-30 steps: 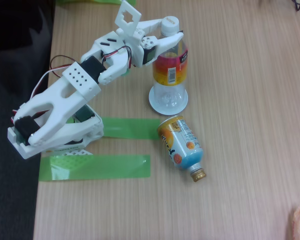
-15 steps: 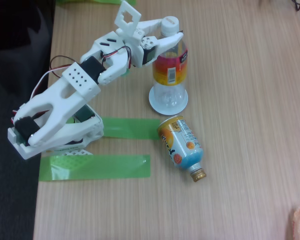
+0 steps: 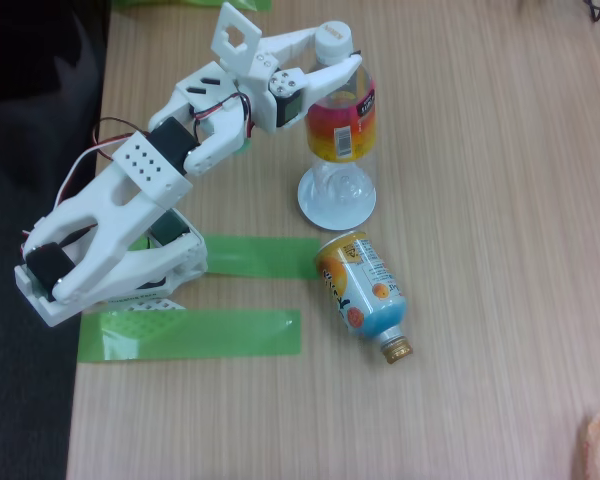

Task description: Pick up the plastic bottle and stand it up on the white place

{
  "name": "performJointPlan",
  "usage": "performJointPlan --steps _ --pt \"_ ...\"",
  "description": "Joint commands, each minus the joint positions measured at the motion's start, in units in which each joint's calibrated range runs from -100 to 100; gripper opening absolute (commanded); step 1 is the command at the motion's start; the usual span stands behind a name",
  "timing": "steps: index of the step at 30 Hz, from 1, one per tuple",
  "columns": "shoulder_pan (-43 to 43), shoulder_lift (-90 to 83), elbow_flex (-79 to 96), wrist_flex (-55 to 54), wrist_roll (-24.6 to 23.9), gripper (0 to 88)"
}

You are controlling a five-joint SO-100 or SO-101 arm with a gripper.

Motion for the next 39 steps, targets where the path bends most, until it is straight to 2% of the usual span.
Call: performJointPlan --steps 1,39 --pt "0.28 -0.83 -0.07 0.03 0.28 10.8" --pt "-1.79 -0.33 0.93 -0.66 0.28 10.6"
